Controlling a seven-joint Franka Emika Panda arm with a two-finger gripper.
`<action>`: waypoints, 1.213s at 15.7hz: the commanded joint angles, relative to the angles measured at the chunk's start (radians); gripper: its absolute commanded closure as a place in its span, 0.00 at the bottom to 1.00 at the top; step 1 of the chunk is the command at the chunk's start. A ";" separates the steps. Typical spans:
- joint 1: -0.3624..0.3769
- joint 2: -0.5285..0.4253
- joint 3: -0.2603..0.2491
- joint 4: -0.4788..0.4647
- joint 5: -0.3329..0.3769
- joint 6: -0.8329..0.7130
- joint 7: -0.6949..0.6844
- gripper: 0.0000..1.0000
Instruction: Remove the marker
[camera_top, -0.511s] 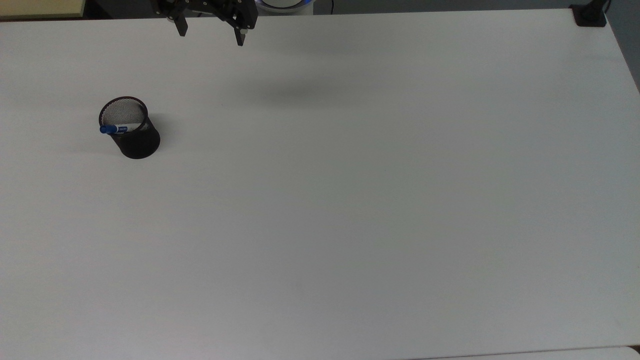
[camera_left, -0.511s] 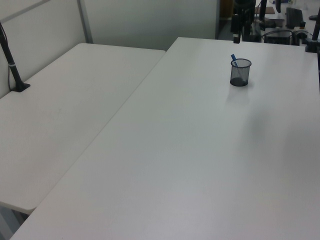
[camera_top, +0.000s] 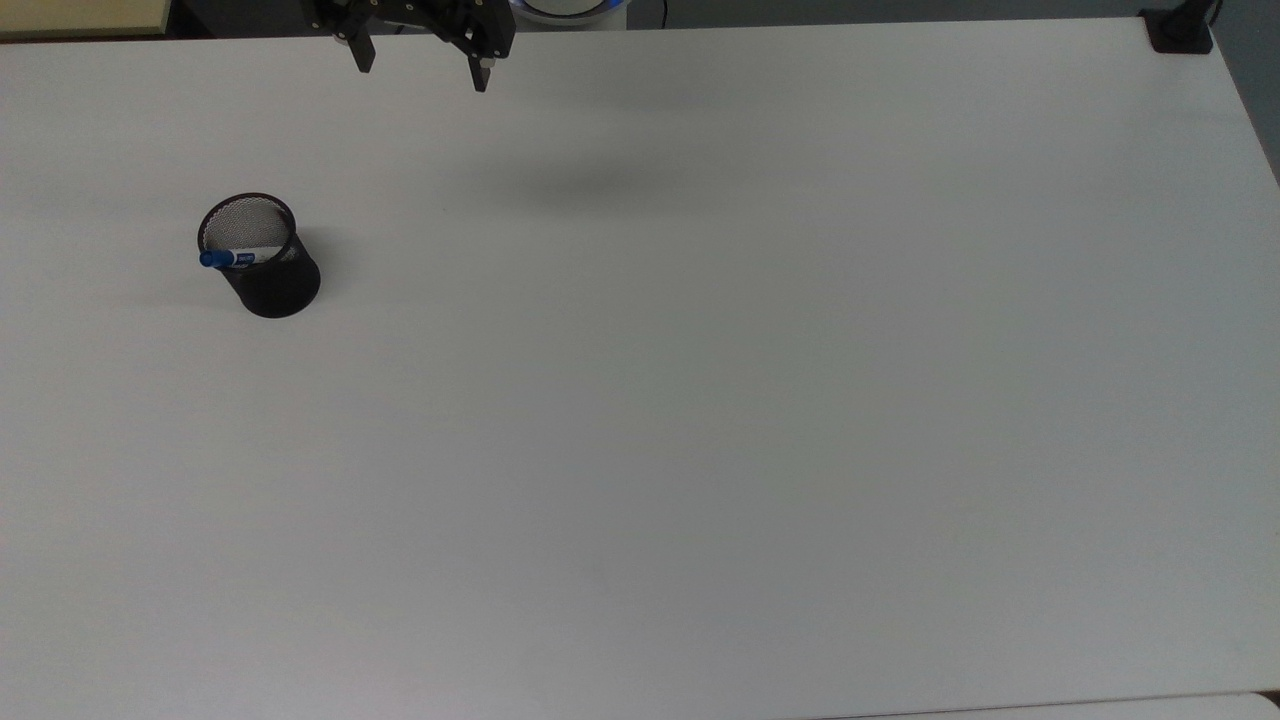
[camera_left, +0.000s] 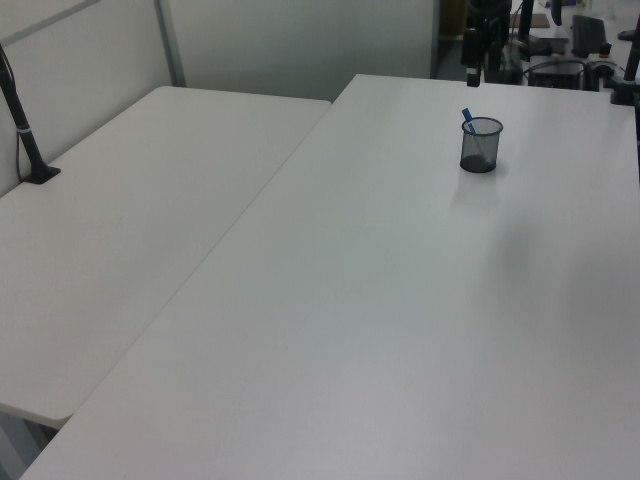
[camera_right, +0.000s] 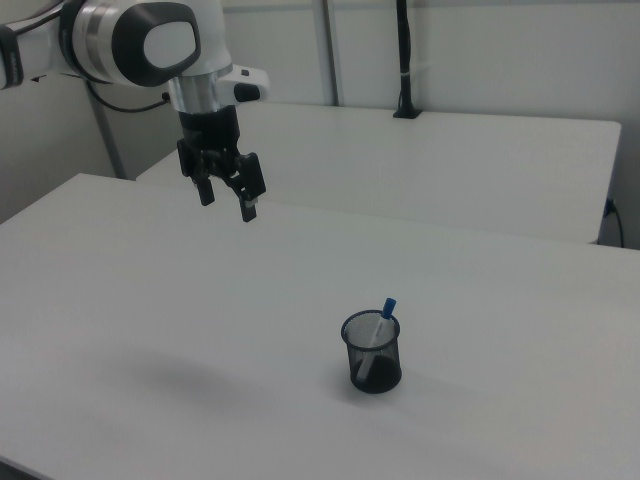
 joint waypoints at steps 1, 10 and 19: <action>-0.001 0.005 -0.005 0.016 0.015 -0.015 -0.012 0.00; 0.002 0.026 -0.010 0.019 0.000 -0.004 -0.033 0.00; -0.177 0.145 -0.013 0.040 -0.034 0.058 -0.210 0.00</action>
